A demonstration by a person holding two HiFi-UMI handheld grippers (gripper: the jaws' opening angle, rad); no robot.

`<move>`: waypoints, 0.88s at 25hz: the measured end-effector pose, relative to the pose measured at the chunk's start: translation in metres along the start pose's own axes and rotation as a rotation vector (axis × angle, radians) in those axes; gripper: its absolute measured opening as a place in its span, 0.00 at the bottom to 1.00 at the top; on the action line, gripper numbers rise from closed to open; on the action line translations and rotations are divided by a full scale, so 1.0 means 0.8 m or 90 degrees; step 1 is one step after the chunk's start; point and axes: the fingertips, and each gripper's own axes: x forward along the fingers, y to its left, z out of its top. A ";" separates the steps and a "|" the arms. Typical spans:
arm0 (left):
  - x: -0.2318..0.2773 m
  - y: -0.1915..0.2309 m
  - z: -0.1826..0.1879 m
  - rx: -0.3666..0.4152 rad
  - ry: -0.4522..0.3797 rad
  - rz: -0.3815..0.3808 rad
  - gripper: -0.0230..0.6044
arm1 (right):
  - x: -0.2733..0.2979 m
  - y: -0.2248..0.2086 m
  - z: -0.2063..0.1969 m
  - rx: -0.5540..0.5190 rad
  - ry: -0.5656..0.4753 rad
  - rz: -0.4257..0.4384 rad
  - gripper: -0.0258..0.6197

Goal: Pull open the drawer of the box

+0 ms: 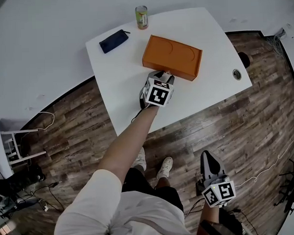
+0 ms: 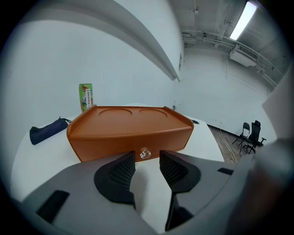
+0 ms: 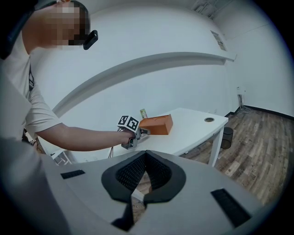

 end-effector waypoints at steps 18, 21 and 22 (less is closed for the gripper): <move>0.022 0.007 -0.004 -0.049 0.027 0.023 0.19 | -0.003 -0.012 -0.022 0.028 0.013 -0.009 0.03; 0.022 0.005 -0.004 -0.054 0.026 0.026 0.16 | -0.004 -0.013 -0.024 0.028 0.014 -0.010 0.03; 0.022 0.005 -0.004 -0.055 0.026 0.027 0.16 | -0.005 -0.013 -0.024 0.028 0.014 -0.010 0.03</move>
